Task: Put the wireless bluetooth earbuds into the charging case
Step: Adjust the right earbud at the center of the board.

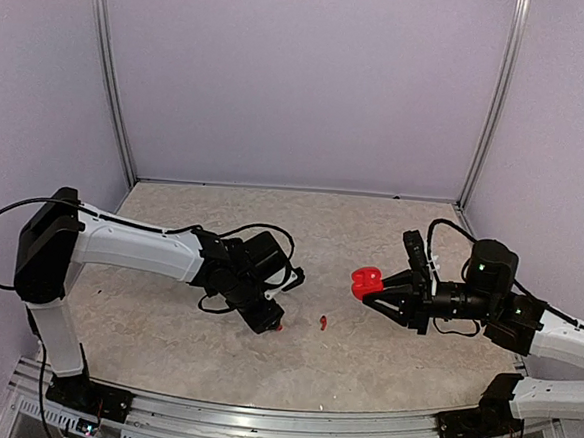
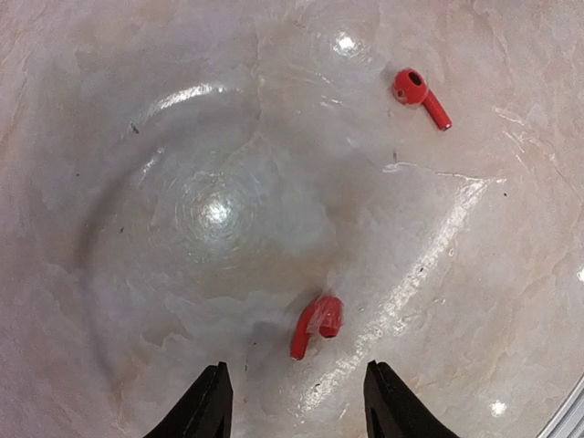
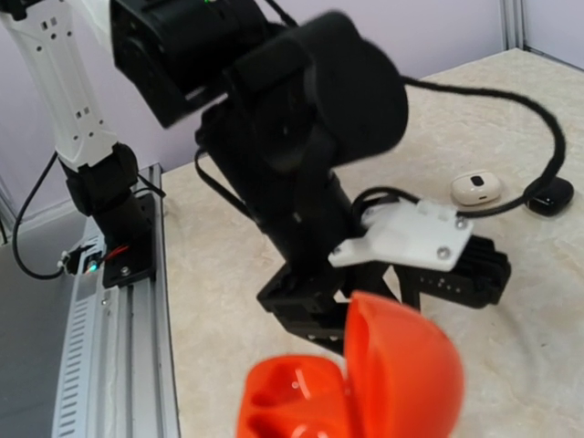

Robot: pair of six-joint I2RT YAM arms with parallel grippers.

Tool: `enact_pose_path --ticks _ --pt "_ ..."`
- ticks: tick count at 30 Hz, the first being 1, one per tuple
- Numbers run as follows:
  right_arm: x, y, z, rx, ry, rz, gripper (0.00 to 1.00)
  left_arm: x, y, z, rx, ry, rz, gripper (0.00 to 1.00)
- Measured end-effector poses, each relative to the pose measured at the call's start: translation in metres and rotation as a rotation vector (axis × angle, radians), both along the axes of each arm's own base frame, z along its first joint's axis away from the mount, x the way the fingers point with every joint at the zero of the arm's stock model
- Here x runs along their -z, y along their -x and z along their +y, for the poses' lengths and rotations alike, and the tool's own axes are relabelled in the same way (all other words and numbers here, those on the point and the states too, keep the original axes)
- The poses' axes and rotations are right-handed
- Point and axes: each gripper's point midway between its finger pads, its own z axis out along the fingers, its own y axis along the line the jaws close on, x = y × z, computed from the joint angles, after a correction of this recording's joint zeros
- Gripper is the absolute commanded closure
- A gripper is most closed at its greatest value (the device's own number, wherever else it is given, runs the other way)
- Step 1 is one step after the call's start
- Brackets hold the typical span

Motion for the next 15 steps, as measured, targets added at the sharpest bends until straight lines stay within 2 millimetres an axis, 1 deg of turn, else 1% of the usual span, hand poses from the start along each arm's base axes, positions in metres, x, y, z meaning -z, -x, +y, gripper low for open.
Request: enact_pose_path --ticks 5,8,12,15 --pt "0.002 -0.001 0.000 0.000 0.005 0.005 1.00 -0.015 -0.005 -0.015 0.024 0.032 -0.006 0.51" --pt "0.002 -0.001 0.001 0.000 0.005 0.005 1.00 -0.017 -0.010 -0.022 0.044 0.027 -0.010 0.52" --pt "0.002 -0.001 0.001 0.001 0.005 0.005 1.00 -0.006 -0.013 -0.026 0.076 -0.015 0.002 0.54" --pt "0.002 -0.001 0.000 0.001 0.005 0.005 1.00 0.008 -0.012 -0.025 0.099 -0.056 0.030 0.56"
